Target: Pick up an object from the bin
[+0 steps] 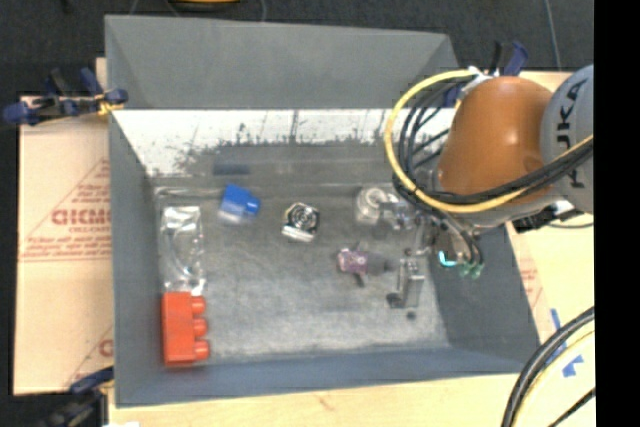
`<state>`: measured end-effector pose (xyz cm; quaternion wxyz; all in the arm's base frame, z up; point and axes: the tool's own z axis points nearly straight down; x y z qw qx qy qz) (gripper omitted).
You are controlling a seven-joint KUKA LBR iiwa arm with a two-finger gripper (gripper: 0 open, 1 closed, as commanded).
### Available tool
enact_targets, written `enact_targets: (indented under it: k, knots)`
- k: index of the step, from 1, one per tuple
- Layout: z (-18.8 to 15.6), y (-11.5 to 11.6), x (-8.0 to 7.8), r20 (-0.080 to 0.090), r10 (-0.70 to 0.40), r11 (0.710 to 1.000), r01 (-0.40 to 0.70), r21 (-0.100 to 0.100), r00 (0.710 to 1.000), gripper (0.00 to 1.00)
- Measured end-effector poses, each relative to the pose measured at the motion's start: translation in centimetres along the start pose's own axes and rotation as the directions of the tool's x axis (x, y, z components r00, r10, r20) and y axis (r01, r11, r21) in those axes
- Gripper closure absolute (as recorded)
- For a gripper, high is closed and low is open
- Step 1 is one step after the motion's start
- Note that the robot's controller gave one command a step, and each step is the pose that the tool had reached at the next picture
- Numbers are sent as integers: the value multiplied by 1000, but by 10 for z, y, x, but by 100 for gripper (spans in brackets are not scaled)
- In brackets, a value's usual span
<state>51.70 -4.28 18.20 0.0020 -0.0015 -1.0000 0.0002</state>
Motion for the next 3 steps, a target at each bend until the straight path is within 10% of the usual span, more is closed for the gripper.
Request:
enact_targets:
  k: [1,2,3]
  knots:
    - [110,4,-17,2,136,991,-136,-2,991,0]
    - [106,3,-19,8,133,991,-133,-1,991,100]
    - [-47,-3,21,14,184,983,-184,-2,983,100]
